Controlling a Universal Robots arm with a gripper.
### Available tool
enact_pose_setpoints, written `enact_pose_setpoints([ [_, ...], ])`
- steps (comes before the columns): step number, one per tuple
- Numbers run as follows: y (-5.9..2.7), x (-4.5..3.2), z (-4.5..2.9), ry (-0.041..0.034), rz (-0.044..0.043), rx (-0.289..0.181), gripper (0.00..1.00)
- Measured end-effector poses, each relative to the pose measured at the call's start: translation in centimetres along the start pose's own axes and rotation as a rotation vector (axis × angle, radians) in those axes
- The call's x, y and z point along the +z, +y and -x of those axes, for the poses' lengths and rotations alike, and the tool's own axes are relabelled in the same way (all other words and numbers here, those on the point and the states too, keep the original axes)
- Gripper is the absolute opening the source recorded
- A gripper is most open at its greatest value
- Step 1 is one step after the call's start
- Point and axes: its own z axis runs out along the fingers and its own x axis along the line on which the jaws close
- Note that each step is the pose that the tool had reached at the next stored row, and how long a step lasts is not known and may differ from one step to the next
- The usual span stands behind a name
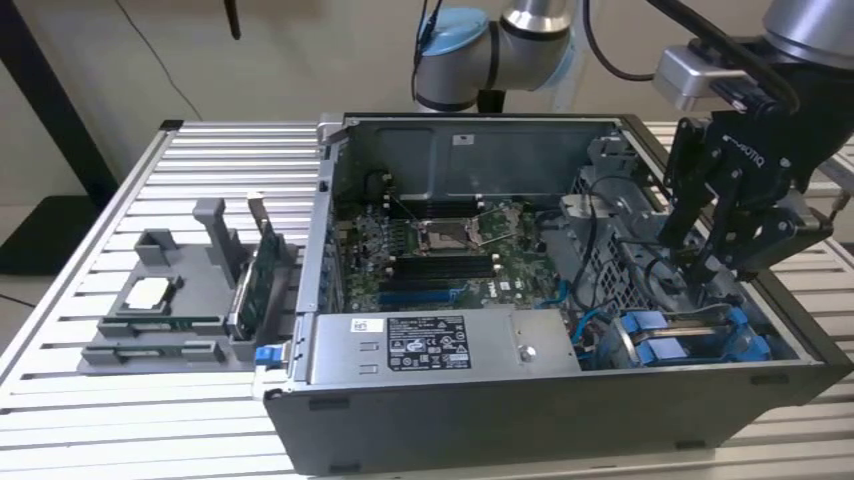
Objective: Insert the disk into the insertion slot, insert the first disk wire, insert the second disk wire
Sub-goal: 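Insert the first disk wire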
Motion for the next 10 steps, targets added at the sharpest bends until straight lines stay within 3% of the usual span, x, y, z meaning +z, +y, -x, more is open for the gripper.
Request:
enact_pose_setpoints([
  [10,0.01,0.0,0.0,-0.0002,-0.0043,-0.001,0.51],
])
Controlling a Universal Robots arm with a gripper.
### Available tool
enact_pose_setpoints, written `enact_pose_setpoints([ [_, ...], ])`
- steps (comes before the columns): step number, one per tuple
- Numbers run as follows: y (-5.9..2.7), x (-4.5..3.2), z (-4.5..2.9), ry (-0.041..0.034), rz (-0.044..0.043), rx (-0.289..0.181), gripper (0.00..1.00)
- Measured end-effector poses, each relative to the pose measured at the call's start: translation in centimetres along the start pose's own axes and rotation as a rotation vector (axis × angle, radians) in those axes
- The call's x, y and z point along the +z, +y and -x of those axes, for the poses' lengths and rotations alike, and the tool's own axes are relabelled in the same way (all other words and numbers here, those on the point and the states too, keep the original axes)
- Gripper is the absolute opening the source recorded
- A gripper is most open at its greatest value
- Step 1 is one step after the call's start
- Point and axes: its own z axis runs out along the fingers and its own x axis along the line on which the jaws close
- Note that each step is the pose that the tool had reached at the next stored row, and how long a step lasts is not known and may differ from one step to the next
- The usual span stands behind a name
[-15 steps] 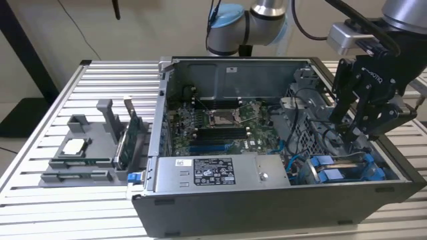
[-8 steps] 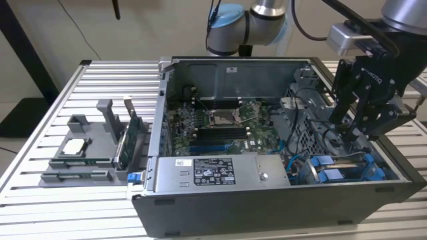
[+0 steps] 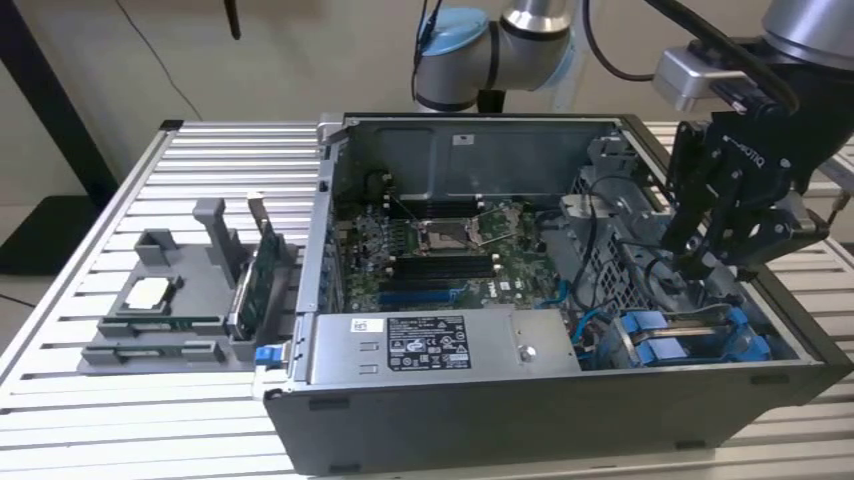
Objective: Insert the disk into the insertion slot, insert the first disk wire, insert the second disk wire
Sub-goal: 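Insert the first disk wire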
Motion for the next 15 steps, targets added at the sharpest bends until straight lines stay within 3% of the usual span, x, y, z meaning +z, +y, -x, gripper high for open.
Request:
enact_pose_setpoints([
  [1,0.0,-0.03,0.0,0.0,-0.0002,0.0,0.44],
  [6,0.01,-0.62,0.0,0.0,-0.0004,0.0,0.44],
  [15,0.02,-0.31,-0.04,-0.0002,-0.0037,0.0,0.44],
])
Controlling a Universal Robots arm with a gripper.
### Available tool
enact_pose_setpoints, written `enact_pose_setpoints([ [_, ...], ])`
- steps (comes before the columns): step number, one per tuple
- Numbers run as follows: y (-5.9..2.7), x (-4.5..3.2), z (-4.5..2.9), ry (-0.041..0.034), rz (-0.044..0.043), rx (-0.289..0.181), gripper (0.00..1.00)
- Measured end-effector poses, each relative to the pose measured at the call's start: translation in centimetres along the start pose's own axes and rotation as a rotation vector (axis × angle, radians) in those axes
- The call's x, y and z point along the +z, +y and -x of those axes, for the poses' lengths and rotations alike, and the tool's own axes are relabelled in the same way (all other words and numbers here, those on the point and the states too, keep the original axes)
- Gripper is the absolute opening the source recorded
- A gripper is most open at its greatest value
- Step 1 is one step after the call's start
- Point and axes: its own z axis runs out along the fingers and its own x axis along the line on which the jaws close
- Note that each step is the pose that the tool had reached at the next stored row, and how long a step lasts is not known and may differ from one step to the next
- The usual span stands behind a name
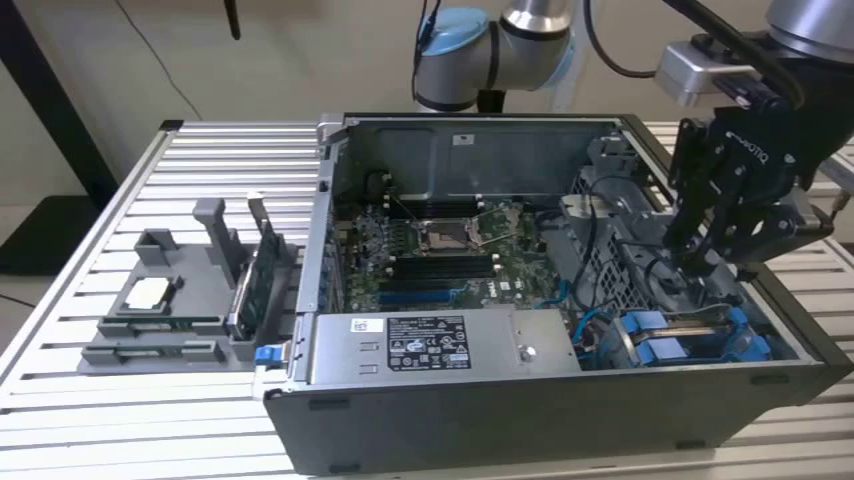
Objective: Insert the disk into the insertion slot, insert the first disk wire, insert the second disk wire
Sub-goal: 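Insert the first disk wire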
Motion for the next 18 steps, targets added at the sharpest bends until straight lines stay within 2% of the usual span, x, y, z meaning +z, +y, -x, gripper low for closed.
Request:
enact_pose_setpoints([
  [18,0.16,0.68,0.0,-0.0004,-0.0024,0.0,0.44],
])
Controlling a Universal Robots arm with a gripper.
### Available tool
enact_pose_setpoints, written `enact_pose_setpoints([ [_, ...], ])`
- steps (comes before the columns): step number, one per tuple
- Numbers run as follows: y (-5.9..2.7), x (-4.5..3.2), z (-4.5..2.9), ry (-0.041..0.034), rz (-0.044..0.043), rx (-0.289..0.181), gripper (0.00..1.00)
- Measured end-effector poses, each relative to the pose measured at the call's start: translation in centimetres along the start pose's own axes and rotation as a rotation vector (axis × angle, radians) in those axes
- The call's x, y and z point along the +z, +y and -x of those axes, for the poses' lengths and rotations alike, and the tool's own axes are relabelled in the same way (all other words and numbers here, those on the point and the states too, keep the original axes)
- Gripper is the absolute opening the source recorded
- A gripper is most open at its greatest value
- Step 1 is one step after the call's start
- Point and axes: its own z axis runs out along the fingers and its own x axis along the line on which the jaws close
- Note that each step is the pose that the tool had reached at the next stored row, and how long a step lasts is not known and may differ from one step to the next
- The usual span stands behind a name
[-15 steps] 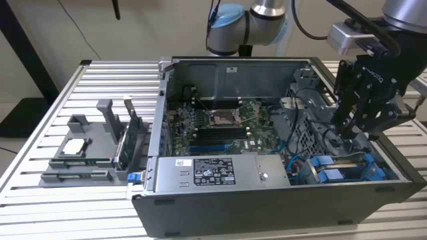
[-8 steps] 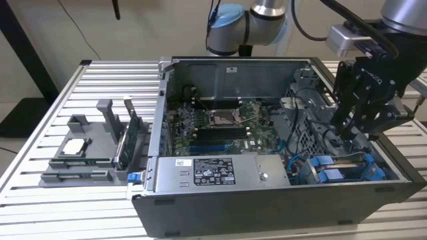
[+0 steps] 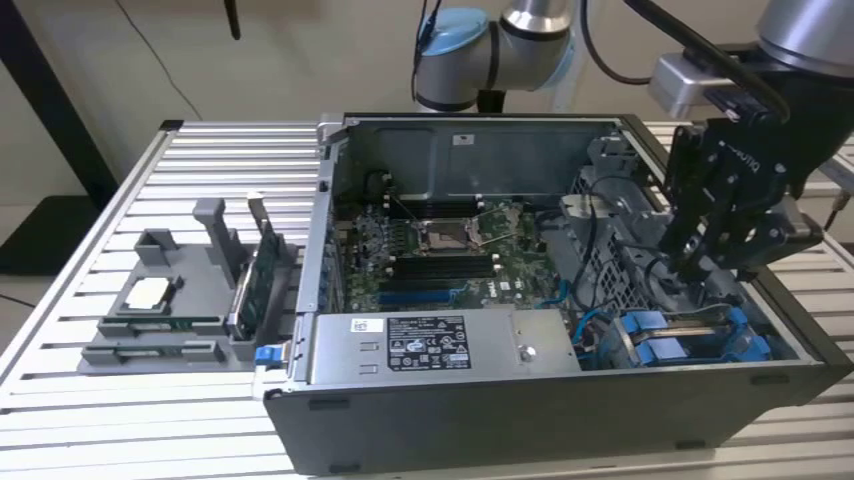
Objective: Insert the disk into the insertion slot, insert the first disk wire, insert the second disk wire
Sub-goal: 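Insert the first disk wire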
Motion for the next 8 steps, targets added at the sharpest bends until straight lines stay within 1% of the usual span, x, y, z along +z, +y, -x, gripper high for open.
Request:
enact_pose_setpoints([
  [3,0.06,0.02,0.0,-0.0016,-0.0003,0.0,0.44],
  [4,0.06,0.02,0.0,-0.0017,-0.0004,0.0,0.41],
  [5,0.06,0.02,0.0,-0.0019,-0.0003,0.0,0.41],
  [6,0.07,0.02,0.0,-0.002,-0.0003,0.0,0.35],
  [7,0.07,0.02,0.0,-0.002,-0.0003,0.0,0.35],
  [8,0.07,0.02,0.0,-0.002,-0.0003,0.0,0.28],
])
